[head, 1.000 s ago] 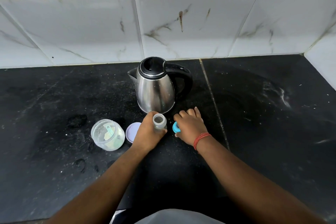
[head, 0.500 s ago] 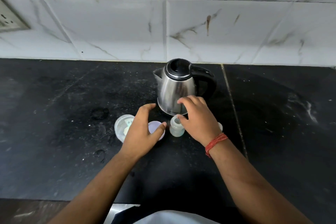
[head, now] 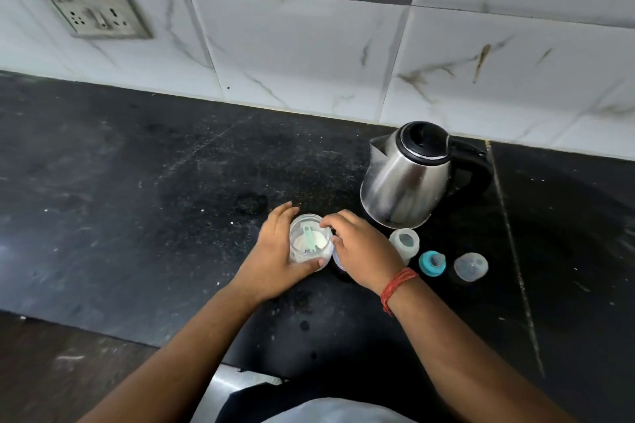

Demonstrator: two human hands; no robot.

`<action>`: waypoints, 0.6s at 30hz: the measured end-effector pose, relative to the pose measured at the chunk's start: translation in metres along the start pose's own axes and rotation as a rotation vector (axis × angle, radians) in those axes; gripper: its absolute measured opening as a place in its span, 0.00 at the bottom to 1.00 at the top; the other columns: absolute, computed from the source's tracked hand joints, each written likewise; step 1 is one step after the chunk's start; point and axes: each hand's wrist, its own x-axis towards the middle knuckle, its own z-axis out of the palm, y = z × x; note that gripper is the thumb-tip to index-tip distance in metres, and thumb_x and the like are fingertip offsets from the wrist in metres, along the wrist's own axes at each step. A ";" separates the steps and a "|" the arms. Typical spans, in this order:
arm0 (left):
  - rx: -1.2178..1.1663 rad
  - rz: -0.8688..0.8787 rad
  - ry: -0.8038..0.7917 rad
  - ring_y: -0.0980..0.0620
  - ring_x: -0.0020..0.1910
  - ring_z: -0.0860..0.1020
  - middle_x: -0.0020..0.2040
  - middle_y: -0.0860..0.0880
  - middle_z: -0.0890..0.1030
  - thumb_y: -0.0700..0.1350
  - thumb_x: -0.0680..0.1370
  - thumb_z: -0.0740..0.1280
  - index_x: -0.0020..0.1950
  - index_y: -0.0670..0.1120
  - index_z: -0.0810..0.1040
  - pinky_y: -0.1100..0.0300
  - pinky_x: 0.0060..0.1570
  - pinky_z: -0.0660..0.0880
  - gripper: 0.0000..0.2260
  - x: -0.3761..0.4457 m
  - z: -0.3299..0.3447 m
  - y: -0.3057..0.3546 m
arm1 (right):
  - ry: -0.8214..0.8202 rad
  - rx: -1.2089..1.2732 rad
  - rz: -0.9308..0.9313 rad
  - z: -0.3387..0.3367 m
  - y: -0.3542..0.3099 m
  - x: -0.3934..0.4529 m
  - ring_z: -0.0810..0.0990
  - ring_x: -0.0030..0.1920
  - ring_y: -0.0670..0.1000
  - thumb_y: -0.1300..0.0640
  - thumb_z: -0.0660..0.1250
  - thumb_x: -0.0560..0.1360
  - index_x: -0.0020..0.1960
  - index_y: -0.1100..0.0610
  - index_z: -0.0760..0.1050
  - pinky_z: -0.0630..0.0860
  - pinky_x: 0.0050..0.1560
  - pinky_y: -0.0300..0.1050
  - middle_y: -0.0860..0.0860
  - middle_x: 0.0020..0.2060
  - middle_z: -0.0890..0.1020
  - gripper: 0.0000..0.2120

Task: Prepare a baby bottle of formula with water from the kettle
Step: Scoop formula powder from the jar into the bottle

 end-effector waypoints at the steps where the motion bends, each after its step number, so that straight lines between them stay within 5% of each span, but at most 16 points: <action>1: -0.027 -0.020 -0.024 0.54 0.81 0.56 0.80 0.48 0.59 0.76 0.66 0.68 0.80 0.44 0.59 0.54 0.78 0.59 0.53 0.001 0.000 -0.003 | -0.007 -0.004 0.002 0.002 -0.001 0.000 0.79 0.56 0.51 0.62 0.63 0.78 0.62 0.47 0.73 0.79 0.50 0.57 0.44 0.61 0.76 0.16; 5: -0.144 -0.062 -0.076 0.65 0.68 0.68 0.71 0.56 0.69 0.63 0.69 0.78 0.75 0.54 0.62 0.58 0.71 0.70 0.41 0.008 0.003 -0.005 | -0.007 -0.001 -0.001 0.002 -0.002 0.002 0.79 0.56 0.53 0.65 0.61 0.76 0.64 0.49 0.74 0.78 0.52 0.57 0.46 0.62 0.75 0.20; 10: -0.221 -0.006 -0.066 0.58 0.64 0.75 0.64 0.59 0.75 0.60 0.68 0.78 0.71 0.55 0.68 0.54 0.63 0.76 0.35 0.013 0.005 -0.007 | 0.097 -0.014 -0.173 -0.004 -0.009 -0.004 0.79 0.53 0.52 0.61 0.59 0.74 0.59 0.54 0.78 0.79 0.50 0.53 0.48 0.57 0.77 0.16; 14: -0.139 0.157 0.028 0.54 0.68 0.69 0.66 0.62 0.70 0.57 0.70 0.78 0.71 0.54 0.68 0.60 0.68 0.65 0.34 0.012 0.013 -0.008 | -0.183 -0.328 -0.301 -0.018 -0.018 -0.001 0.82 0.49 0.57 0.63 0.66 0.75 0.60 0.53 0.79 0.76 0.41 0.51 0.45 0.66 0.75 0.15; 18: 0.003 0.271 0.069 0.52 0.73 0.62 0.72 0.54 0.68 0.60 0.70 0.73 0.74 0.48 0.69 0.59 0.73 0.58 0.36 0.015 0.018 0.001 | -0.334 -0.659 -0.289 -0.031 -0.030 0.005 0.82 0.51 0.61 0.59 0.63 0.80 0.68 0.56 0.75 0.69 0.40 0.50 0.50 0.70 0.72 0.17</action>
